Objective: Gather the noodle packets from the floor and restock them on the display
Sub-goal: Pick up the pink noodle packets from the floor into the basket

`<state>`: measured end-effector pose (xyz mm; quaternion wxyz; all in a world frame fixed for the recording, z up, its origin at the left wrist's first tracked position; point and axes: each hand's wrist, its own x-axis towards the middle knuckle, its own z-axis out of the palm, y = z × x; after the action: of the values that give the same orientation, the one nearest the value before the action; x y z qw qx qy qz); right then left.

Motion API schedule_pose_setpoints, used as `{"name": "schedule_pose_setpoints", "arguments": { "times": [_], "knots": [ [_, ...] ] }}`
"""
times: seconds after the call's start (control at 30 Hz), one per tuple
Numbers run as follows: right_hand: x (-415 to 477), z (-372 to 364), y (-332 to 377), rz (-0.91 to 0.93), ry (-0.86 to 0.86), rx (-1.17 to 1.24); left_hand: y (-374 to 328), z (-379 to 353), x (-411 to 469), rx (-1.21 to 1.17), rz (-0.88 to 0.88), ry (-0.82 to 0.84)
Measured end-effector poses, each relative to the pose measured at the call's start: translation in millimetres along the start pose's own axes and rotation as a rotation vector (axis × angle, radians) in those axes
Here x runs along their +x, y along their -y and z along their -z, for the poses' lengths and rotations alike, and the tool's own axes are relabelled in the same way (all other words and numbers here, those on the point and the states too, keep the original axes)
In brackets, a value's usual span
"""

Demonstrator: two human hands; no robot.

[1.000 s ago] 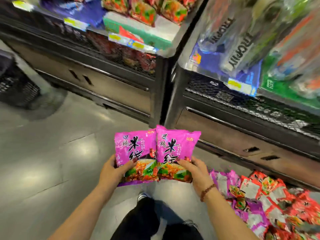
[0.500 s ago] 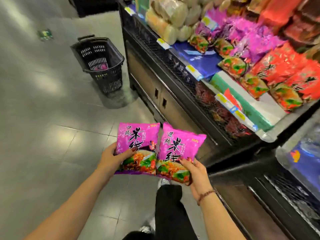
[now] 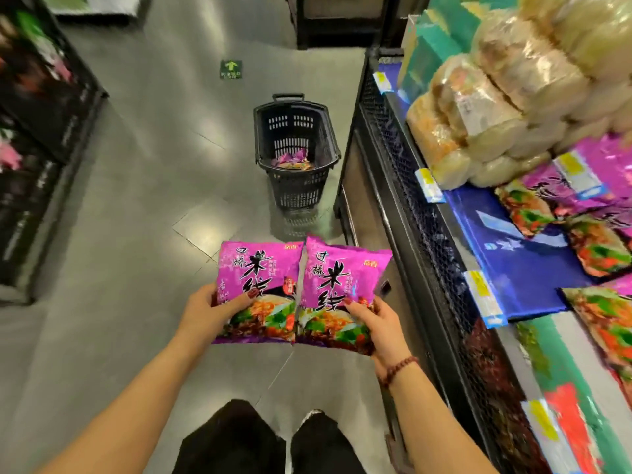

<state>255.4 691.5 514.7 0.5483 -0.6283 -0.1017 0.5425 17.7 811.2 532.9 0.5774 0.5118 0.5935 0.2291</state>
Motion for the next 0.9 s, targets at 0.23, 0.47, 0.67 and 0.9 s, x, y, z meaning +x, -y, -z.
{"name": "schedule_pose_setpoints", "arguments": {
  "times": [0.23, 0.47, 0.67, 0.9],
  "knots": [
    [109.7, -36.3, 42.8, -0.033, 0.034, -0.044, -27.0, 1.7, 101.5, -0.016, 0.035, -0.066],
    [233.5, -88.4, 105.0, 0.016, -0.020, -0.163, -80.7, 9.4, 240.7, -0.051, 0.093, -0.050],
    [319.1, -128.4, 168.9, 0.058, -0.031, -0.127, -145.7, 13.8, 340.0, -0.092, 0.085, -0.031],
    [429.5, -144.8, 234.9, 0.019, -0.063, -0.132, -196.1, -10.0, 449.0, -0.108, 0.116, -0.032]
  ]
}}
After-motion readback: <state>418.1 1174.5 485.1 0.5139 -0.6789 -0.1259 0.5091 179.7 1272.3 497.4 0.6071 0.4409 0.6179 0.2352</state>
